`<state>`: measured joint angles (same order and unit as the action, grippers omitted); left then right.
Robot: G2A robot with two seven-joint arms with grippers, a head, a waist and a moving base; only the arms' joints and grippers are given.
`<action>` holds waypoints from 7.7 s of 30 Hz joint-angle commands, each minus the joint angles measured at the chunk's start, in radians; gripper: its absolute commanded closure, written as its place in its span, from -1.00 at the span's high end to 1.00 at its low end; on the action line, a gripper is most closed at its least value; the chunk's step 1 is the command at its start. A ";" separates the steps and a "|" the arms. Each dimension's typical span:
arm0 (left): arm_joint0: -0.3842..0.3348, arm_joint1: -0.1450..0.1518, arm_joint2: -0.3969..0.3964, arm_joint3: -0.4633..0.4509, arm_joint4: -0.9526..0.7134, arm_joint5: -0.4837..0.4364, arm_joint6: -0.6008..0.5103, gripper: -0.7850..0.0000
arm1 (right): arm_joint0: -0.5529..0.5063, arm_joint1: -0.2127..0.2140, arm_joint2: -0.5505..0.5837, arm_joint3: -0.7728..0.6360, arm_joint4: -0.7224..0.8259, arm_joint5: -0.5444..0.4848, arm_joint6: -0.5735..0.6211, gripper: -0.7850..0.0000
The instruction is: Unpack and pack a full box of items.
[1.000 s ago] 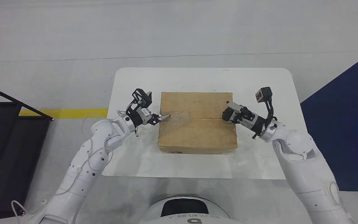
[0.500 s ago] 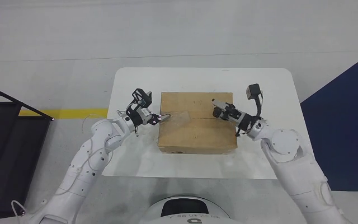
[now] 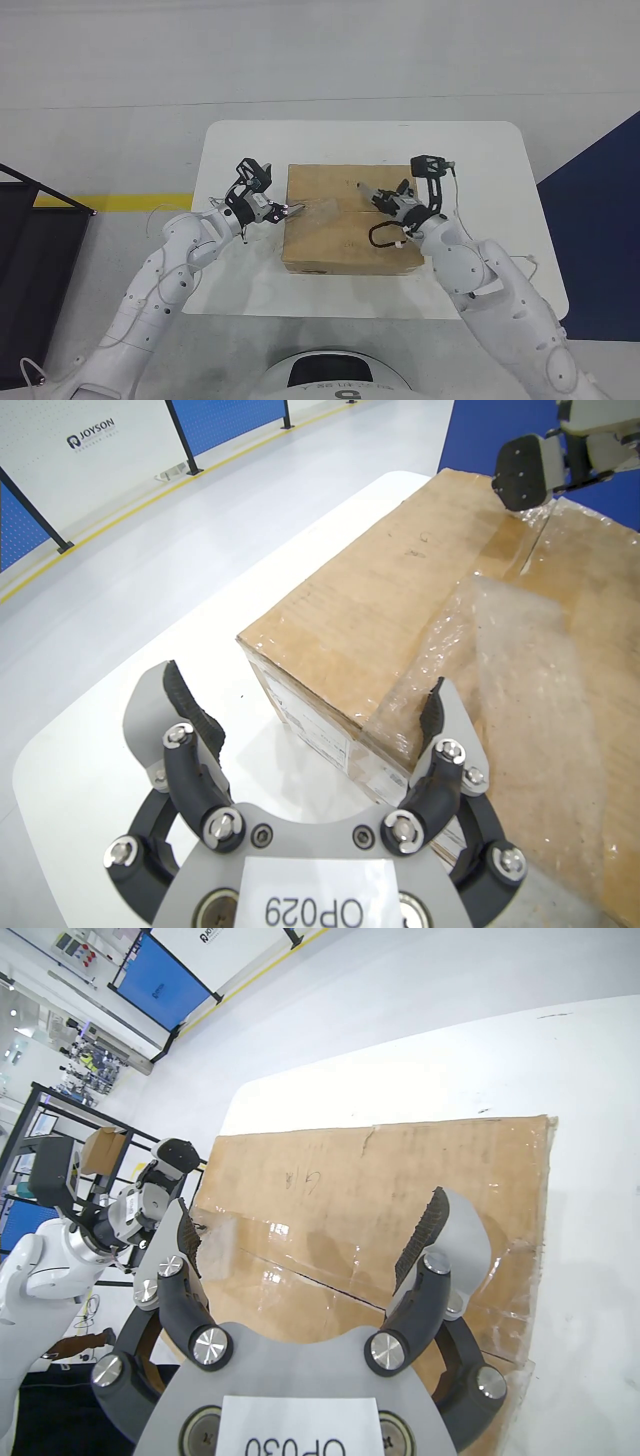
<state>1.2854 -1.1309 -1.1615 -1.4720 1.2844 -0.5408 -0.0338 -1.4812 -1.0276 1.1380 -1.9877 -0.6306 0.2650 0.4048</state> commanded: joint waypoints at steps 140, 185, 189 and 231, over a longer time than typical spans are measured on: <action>0.000 0.000 0.000 0.000 0.000 0.000 0.000 1.00 | -0.237 -0.175 0.345 -0.110 0.286 -0.271 0.113 1.00; 0.000 0.000 0.000 0.000 0.000 0.000 0.000 1.00 | 0.414 -0.243 -0.198 0.338 0.330 0.244 0.509 -1.00; 0.000 0.000 0.000 0.000 0.000 0.000 0.000 1.00 | 0.386 -0.233 -0.169 0.312 0.324 0.274 0.507 -1.00; 0.000 0.000 0.000 0.000 0.000 0.000 0.000 1.00 | -0.061 -0.135 0.375 0.078 0.495 0.340 0.342 -1.00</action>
<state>1.2854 -1.1309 -1.1615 -1.4720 1.2844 -0.5408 -0.0338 -1.5382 -1.1632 1.5089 -1.9055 -0.1387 0.6030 0.7510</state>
